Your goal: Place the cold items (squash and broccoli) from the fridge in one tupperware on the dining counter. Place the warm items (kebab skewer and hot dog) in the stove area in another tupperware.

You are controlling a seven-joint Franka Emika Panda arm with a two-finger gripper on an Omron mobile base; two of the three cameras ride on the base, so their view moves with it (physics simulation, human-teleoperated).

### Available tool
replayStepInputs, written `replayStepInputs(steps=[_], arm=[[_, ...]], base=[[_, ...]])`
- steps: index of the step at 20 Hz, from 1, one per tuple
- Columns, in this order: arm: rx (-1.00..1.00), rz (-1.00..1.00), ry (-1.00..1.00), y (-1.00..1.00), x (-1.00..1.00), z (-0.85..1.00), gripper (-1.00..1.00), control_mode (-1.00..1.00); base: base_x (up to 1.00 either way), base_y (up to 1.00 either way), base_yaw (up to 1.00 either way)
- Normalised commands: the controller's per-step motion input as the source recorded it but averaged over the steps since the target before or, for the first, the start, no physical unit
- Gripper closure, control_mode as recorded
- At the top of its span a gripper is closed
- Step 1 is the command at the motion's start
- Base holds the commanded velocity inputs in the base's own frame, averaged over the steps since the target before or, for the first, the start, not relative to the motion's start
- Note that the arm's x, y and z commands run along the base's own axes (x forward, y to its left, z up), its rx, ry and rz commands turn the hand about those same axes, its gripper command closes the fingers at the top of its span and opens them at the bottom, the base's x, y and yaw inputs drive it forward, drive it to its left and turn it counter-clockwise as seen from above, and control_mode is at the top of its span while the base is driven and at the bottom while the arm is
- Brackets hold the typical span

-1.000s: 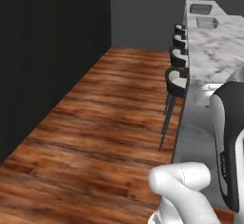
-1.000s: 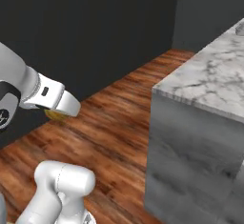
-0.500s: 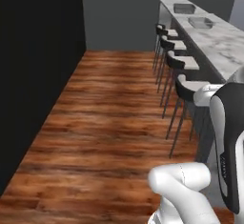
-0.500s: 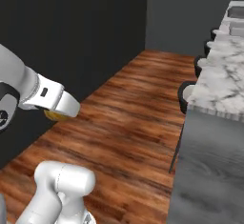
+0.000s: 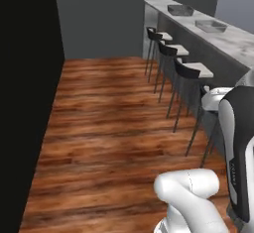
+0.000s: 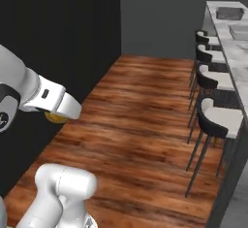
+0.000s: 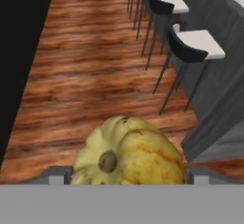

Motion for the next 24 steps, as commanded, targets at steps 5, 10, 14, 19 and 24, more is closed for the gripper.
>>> replayStepInputs(steps=[5, 10, 14, 19, 24], arm=[[0.0, 0.0, 0.0, 0.0, 0.0, 0.0, 1.0, 1.0], [0.0, 0.0, 0.0, 0.0, 0.0, 0.0, 1.0, 1.0], [0.0, 0.0, 0.0, 0.0, 0.0, 0.0, 1.0, 1.0], [0.0, 0.0, 0.0, 0.0, 0.0, 0.0, 1.0, 1.0], [0.0, 0.0, 0.0, 0.0, 0.0, 0.0, 1.0, 1.0]], base=[[1.0, 0.92, -0.37], [1.0, 0.9, -0.37], [1.0, 0.87, -0.39], [0.99, 0.8, -0.41], [0.98, 0.77, -0.42]])
